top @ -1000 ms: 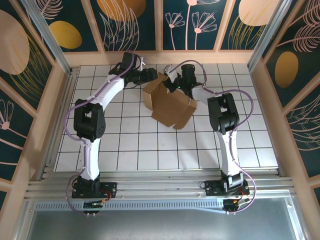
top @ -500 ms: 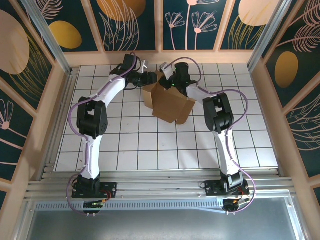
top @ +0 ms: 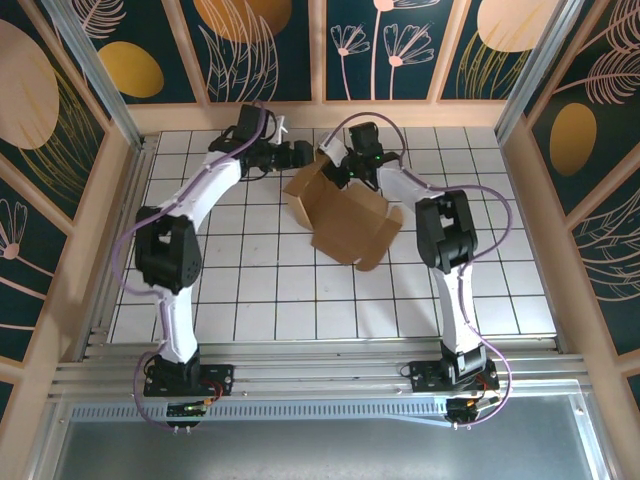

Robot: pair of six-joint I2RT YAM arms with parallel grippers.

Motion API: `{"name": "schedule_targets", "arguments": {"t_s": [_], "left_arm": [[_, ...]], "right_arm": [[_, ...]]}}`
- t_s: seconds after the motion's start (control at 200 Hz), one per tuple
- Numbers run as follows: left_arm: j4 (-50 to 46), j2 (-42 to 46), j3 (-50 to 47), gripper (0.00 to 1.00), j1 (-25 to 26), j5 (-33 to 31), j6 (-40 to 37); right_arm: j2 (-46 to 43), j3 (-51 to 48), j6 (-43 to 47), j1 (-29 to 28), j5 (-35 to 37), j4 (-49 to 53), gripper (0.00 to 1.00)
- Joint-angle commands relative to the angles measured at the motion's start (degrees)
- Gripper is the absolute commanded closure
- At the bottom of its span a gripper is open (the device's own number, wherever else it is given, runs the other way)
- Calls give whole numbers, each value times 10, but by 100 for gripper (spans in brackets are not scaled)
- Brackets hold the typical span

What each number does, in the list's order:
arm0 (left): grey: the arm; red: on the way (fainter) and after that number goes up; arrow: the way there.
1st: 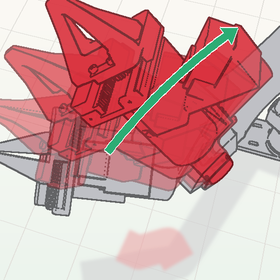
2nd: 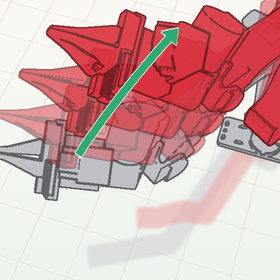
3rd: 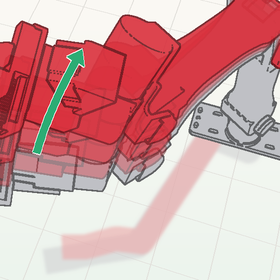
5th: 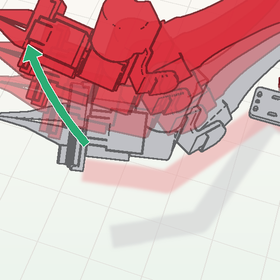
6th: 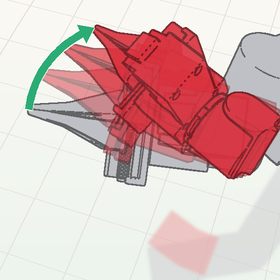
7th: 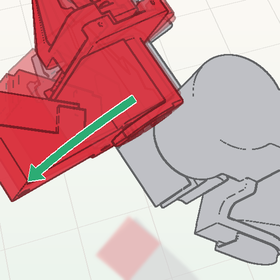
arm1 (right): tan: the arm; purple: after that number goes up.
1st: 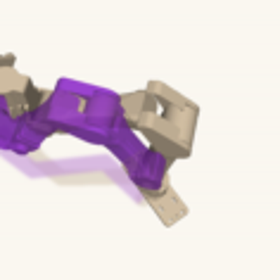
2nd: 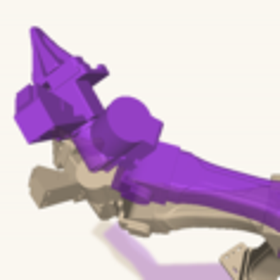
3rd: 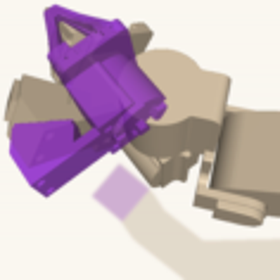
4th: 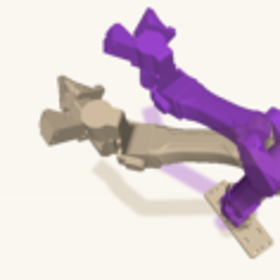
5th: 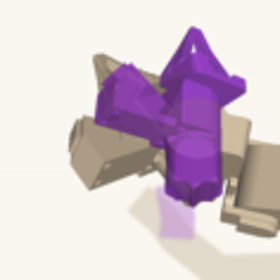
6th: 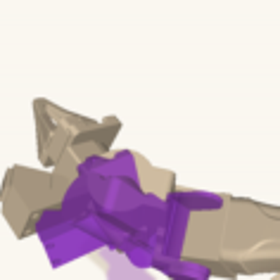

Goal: Fold the paper box

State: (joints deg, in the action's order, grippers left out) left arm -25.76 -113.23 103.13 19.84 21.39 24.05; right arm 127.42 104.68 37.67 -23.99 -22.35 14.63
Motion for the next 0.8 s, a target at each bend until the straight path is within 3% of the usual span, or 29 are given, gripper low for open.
{"name": "schedule_targets", "arguments": {"t_s": [0.0,0.125,0.25,0.37,0.491,0.571,0.681,0.736,0.796], "left_arm": [[55,114,-48,13,-1,-68,3],[84,212,-139,12,-1,-126,22],[113,290,-229,12,-1,-144,28],[169,352,-310,13,-1,-150,51],[179,383,-353,13,0,-190,68],[186,408,-387,13,-1,-211,83],[215,452,-440,13,-1,-224,94],[227,475,-463,12,-1,-236,93],[237,497,-483,9,-1,-248,84]], "right_arm": [[-89,10,191,0,54,137,100],[-109,64,365,-29,163,236,100],[-76,116,496,-70,374,327,100],[-72,88,519,-127,369,313,100],[-48,5,524,-165,439,278,100],[-28,-3,499,-178,443,293,100],[-39,-76,511,-205,465,215,100],[-46,-106,519,-216,471,174,93],[-53,-115,511,-225,460,152,75]]}}
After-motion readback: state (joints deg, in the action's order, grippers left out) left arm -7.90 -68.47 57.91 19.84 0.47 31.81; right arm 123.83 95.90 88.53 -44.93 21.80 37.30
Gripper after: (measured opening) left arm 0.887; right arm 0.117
